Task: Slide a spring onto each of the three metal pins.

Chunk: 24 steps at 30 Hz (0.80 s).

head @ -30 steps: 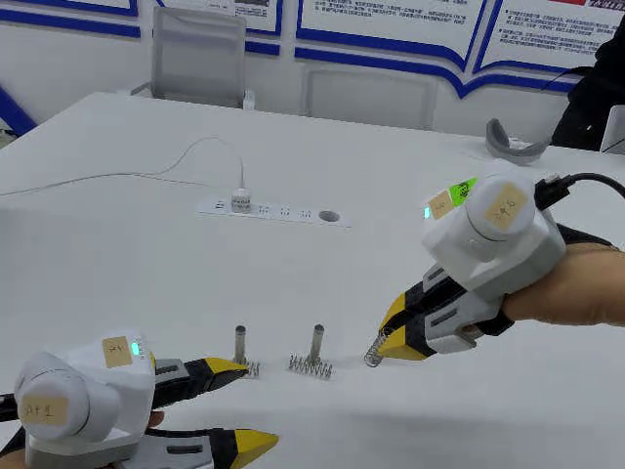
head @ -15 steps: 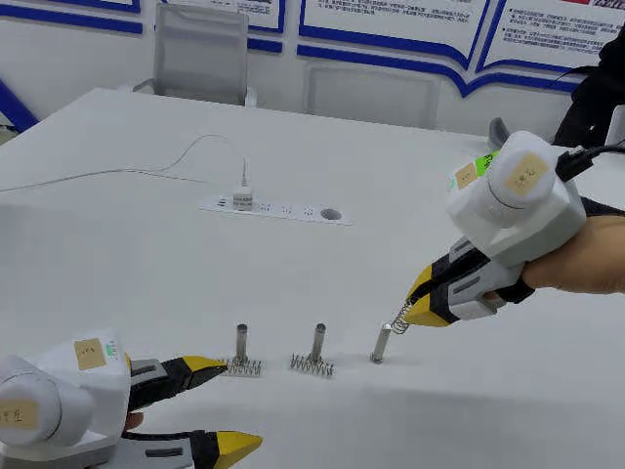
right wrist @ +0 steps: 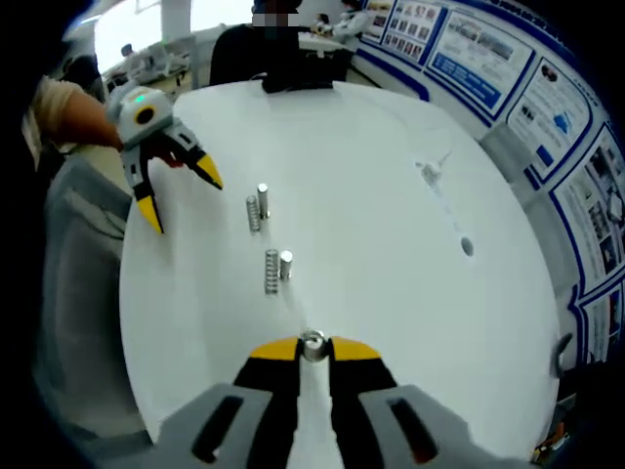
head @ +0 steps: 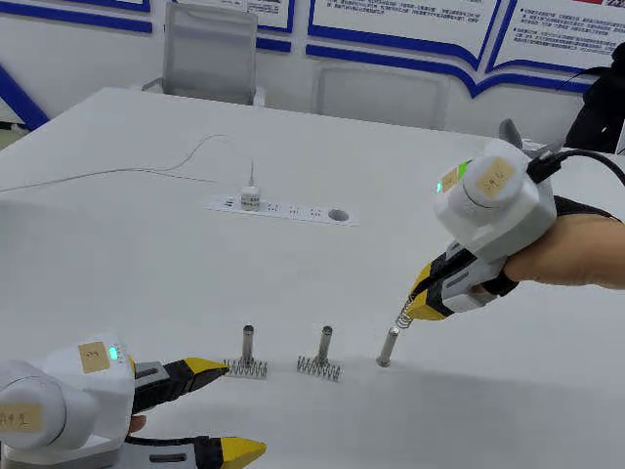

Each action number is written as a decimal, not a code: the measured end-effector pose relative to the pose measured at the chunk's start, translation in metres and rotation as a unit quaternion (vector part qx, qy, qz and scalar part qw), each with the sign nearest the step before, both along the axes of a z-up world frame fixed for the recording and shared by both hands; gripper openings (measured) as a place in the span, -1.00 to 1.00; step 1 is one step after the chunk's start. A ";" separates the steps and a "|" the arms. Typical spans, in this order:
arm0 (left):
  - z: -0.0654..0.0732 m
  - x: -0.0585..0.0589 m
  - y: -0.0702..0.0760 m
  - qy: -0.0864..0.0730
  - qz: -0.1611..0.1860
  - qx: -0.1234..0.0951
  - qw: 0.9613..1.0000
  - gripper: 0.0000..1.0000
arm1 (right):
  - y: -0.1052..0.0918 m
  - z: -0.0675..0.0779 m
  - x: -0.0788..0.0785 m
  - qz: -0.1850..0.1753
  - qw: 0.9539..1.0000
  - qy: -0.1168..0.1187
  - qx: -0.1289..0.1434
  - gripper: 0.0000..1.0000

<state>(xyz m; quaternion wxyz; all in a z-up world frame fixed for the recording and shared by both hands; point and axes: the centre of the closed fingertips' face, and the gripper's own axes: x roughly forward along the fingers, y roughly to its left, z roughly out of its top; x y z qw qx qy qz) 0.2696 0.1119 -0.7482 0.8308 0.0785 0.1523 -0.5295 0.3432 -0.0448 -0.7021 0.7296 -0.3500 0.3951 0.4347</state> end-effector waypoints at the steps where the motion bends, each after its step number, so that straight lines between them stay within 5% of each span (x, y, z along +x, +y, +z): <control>1: 0.000 0.000 0.000 0.000 0.000 0.000 1.000 0.13 | 0.000 -0.001 0.001 0.000 1.000 0.002 -0.001 -0.76; 24: -0.003 0.001 0.007 0.005 0.008 -0.002 1.000 0.12 | 0.001 -0.022 0.007 -0.002 0.999 0.026 -0.020 -0.76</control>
